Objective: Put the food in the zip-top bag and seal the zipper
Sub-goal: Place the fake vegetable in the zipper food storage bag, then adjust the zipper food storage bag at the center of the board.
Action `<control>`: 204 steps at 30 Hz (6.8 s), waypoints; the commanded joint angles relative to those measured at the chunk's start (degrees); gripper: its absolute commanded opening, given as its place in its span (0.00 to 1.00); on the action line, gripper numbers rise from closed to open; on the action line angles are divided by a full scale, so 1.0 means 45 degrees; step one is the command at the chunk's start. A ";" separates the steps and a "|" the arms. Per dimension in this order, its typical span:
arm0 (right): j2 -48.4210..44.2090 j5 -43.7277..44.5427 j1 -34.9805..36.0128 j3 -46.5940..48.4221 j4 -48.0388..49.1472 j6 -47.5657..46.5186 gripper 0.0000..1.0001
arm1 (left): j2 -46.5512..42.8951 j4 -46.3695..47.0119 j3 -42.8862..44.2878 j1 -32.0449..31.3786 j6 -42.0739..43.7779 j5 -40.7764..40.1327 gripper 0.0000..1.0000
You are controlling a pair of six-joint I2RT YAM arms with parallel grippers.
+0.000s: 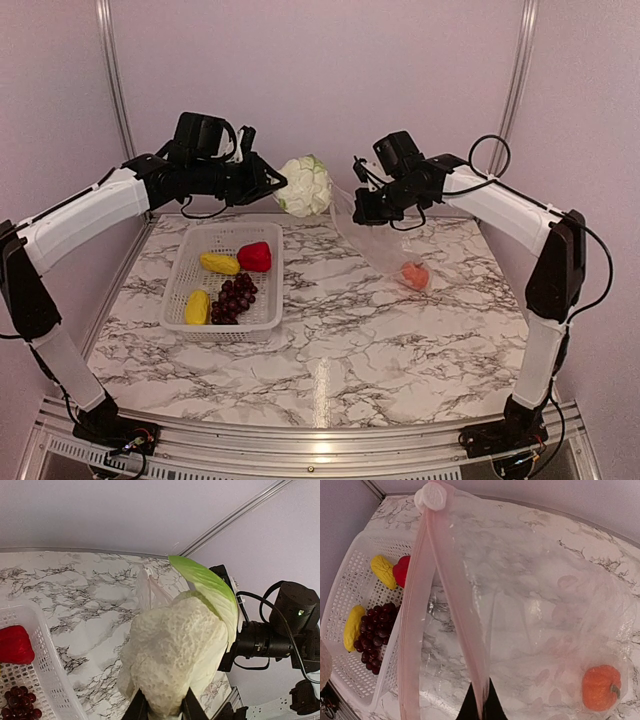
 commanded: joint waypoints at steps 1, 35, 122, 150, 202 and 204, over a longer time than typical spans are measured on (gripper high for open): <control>0.0184 -0.0122 0.0244 0.0559 0.0059 0.0329 0.00 | -0.0308 0.1918 -0.0468 -0.0200 -0.0908 0.0765 0.00; -0.1088 0.0583 0.0273 -0.0221 0.0505 0.1307 0.00 | 0.1930 0.3363 -0.1832 -0.0731 -0.2902 0.1192 0.00; -0.1805 -0.0323 -0.0280 -0.0721 0.1380 0.2535 0.00 | 0.4421 0.1806 0.4800 -0.1982 -0.2692 -0.1218 0.54; -0.1888 -0.1318 -0.0486 -0.1809 0.2346 0.2399 0.00 | 0.2400 -0.1294 0.0254 -0.2309 -0.0053 -0.0648 0.55; -0.1850 0.3893 -0.0625 0.1784 -0.1914 -0.0401 0.00 | 0.6827 0.0115 0.7860 -0.2427 -0.2541 -0.0477 0.00; -0.1894 0.3608 -0.0657 0.1434 -0.1744 -0.0388 0.00 | 0.6326 0.0213 0.6519 -0.2424 -0.2541 -0.0552 0.00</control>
